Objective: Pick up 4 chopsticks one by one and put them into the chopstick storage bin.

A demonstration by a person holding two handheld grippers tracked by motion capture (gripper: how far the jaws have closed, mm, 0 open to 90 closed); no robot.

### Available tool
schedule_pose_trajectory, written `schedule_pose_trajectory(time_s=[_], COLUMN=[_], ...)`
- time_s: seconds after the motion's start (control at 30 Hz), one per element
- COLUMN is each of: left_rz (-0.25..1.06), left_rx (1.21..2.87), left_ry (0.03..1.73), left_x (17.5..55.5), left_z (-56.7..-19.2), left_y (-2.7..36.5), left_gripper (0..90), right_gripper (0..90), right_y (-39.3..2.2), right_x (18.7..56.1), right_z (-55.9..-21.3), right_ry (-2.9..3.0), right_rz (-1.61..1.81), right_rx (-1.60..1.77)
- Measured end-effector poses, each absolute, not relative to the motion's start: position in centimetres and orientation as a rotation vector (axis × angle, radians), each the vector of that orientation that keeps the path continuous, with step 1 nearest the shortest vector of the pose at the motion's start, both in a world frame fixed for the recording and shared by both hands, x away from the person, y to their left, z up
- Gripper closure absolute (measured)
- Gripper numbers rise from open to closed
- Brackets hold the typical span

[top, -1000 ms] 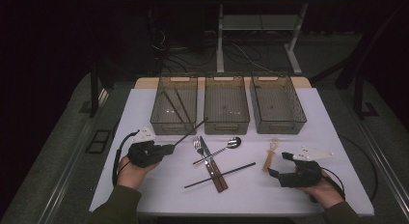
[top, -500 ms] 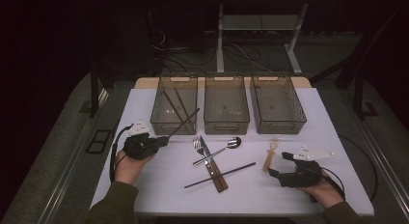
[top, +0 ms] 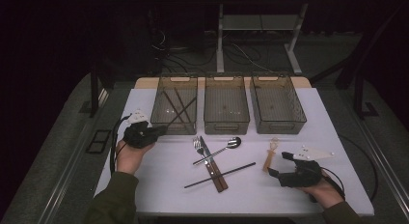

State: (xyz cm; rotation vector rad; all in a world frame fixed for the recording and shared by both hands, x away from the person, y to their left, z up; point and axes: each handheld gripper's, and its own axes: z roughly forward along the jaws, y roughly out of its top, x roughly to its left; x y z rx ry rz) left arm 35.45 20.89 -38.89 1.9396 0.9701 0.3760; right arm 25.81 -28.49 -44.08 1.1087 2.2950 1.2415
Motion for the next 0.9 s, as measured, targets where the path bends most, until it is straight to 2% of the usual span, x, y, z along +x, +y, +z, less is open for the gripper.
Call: schedule_pose_trajectory(time_s=[0.57, 0.9], left_rz=[0.402, 0.425], left_rx=[1.872, 1.941], left_ry=[1.083, 1.149], left_x=[41.1, 44.4], left_z=[-37.3, -37.6], left_y=[21.0, 19.7], left_gripper=[85.3, 85.3], right_gripper=[17.4, 17.4], right_y=[-28.5, -28.5], right_x=[25.8, 25.8], right_z=[-44.1, -44.0], right_ry=[2.292, 2.289], right_rz=[1.245, 1.257], right_rx=[1.116, 1.119])
